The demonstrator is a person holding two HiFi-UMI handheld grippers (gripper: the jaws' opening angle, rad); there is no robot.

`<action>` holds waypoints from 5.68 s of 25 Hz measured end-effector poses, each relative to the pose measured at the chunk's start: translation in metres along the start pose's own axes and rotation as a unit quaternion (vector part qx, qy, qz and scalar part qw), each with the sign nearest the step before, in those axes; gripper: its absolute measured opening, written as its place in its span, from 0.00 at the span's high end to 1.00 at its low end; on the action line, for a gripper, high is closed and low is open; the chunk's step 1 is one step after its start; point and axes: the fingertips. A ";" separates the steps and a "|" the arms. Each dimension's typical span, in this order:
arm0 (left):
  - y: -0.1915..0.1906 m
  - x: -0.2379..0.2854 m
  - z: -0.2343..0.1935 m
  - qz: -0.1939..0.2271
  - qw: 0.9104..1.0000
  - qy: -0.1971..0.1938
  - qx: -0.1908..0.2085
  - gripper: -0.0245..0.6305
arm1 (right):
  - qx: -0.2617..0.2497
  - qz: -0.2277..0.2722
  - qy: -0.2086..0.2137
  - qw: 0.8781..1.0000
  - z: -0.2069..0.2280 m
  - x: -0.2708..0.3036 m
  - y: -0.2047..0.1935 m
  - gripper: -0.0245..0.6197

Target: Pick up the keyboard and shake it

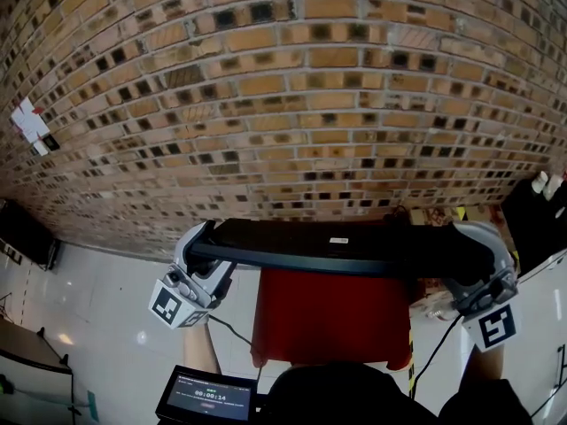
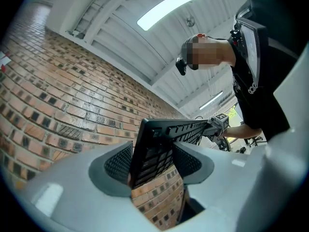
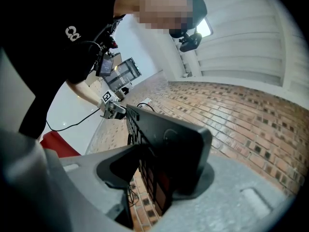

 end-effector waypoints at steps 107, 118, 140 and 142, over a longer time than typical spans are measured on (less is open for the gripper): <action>-0.058 -0.002 0.042 -0.145 0.988 0.054 -0.018 0.55 | 0.309 -0.058 0.046 0.948 -0.082 -0.021 -0.126 0.58; -0.111 -0.006 0.053 -0.186 0.978 0.052 -0.080 0.55 | 0.356 -0.124 0.076 0.923 -0.115 -0.035 -0.166 0.58; -0.360 -0.143 0.165 -0.385 0.839 0.073 -0.377 0.56 | 0.541 -0.345 0.238 0.729 -0.344 -0.110 -0.306 0.63; -0.360 -0.147 0.169 -0.387 0.837 0.073 -0.380 0.55 | 0.544 -0.347 0.242 0.725 -0.349 -0.113 -0.307 0.63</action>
Point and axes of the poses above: the fingertips, and each gripper's own axes: x forward along the fingers, z to its right, y out of its top, and after that the axes turned 8 degrees about -y, right-handed
